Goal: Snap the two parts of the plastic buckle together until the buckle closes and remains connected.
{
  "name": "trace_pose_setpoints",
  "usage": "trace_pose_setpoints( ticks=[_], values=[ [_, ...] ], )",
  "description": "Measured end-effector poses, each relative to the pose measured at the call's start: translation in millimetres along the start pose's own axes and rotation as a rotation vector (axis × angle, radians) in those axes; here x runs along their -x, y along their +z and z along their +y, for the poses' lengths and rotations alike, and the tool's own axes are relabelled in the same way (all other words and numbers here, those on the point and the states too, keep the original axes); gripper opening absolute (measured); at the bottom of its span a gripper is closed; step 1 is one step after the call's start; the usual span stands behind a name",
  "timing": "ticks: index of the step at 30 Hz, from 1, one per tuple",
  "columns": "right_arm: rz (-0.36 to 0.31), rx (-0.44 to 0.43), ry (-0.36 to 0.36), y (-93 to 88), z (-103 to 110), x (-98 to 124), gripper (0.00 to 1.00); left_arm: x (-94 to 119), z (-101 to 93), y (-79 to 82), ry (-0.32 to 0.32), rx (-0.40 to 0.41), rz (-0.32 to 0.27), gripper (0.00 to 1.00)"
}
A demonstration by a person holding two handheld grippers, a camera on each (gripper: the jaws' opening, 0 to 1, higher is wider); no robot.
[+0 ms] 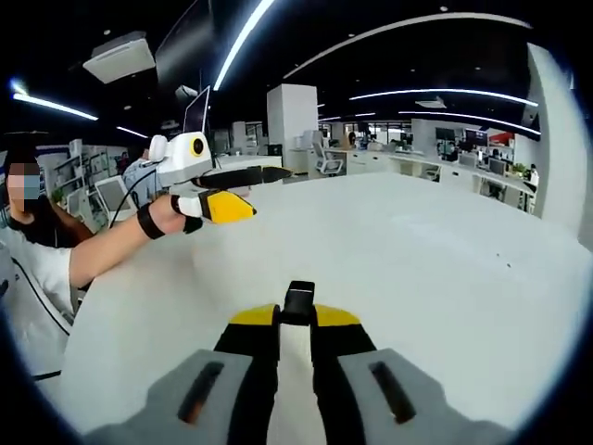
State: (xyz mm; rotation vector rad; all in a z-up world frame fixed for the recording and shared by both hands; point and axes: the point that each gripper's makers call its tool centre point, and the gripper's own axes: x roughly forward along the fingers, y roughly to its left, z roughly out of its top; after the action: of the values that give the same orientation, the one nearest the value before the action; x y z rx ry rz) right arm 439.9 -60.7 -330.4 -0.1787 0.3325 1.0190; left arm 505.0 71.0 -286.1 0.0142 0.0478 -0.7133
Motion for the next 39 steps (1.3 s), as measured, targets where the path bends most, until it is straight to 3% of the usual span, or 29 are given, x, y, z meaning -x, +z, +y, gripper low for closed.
trace_pose_setpoints(
  ticks=[5, 13, 27, 36, 39],
  values=[
    [-0.014, 0.002, -0.055, 1.1, -8.6, 2.5, 0.10, 1.3, 8.4, -0.5, 0.035, 0.014, -0.001, 0.99],
    [-0.037, -0.012, -0.111, 2.3, -18.8, 6.9, 0.10, 5.2, 4.5, -2.7, 0.050, 0.013, 0.000, 0.99],
    [-0.010, -0.008, -0.084, -6.7, -6.3, 5.0, 0.11, 6.2, 12.3, -4.7, 0.066, 0.017, 0.001, 0.99],
    [-0.020, -0.019, -0.102, -3.8, -15.7, 1.7, 0.11, 5.5, 12.3, -7.1, 0.065, 0.008, 0.011, 0.99],
    [-0.015, -0.022, -0.107, -5.1, -13.8, -1.8, 0.11, 3.9, 21.2, -5.3, 0.067, 0.017, 0.010, 0.99]
  ],
)
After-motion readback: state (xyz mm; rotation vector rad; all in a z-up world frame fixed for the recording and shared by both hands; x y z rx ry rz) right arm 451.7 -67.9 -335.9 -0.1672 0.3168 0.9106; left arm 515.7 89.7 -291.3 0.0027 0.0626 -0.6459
